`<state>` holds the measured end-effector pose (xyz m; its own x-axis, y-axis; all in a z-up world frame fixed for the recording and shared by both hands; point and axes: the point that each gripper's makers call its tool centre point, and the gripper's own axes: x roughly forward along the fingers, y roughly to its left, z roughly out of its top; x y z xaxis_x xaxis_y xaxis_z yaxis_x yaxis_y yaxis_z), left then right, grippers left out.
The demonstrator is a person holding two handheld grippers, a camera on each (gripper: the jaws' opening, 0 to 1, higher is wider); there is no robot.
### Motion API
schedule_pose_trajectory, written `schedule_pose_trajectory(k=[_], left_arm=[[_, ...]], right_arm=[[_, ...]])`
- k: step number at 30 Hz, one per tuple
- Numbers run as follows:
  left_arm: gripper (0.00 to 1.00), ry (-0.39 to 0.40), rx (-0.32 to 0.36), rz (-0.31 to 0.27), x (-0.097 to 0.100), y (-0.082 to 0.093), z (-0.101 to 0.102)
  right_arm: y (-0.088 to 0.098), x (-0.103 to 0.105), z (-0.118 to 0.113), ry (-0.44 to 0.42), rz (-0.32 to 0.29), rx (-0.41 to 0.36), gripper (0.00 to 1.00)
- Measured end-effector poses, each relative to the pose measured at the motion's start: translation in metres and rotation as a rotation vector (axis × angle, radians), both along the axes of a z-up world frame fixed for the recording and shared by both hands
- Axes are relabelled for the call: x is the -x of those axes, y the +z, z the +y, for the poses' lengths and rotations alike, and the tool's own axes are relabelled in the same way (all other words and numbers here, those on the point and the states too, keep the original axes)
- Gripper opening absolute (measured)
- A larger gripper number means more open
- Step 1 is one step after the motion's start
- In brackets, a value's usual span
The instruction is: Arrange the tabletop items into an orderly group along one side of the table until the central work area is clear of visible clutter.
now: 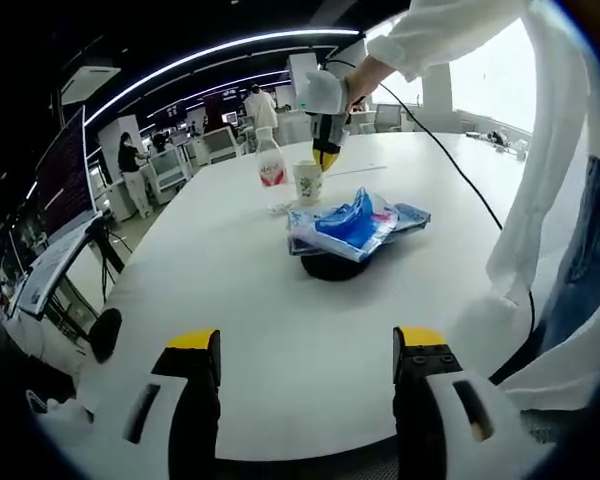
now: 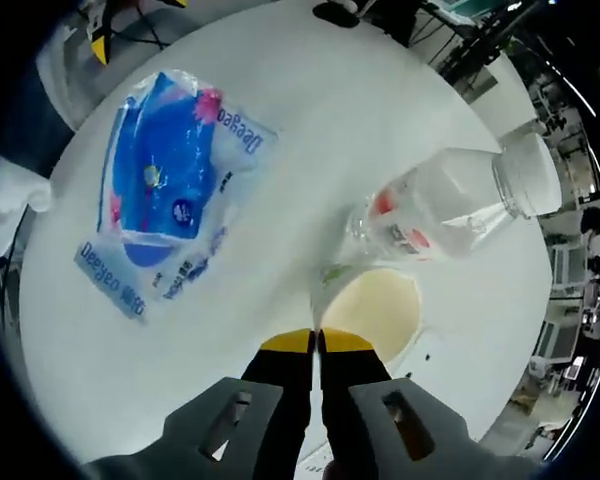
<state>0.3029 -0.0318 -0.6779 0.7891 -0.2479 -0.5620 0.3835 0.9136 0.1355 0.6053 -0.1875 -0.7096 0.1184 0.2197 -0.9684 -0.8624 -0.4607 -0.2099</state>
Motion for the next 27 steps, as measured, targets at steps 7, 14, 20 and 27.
schedule_pose_trajectory(k=[7,14,20,27], left_arm=[[0.71,0.001,0.0,-0.001,-0.0001,0.0001,0.0001],[0.7,0.004,0.0,0.0,0.0001,-0.0002,0.0012],[0.7,0.003,-0.001,-0.001,-0.0002,0.0003,0.0011],[0.69,-0.001,-0.003,0.001,0.0002,-0.0004,0.0008]], right_arm=[[-0.0004,0.0014,0.0021,0.004,0.0,0.002,0.0],[-0.0015,-0.0015,0.0,0.005,-0.006,0.006,0.0],[-0.0003,0.0002,0.0019,0.03,-0.014,0.006,0.0],[-0.0001,0.0025,0.008,0.048,-0.014,0.003,0.0]])
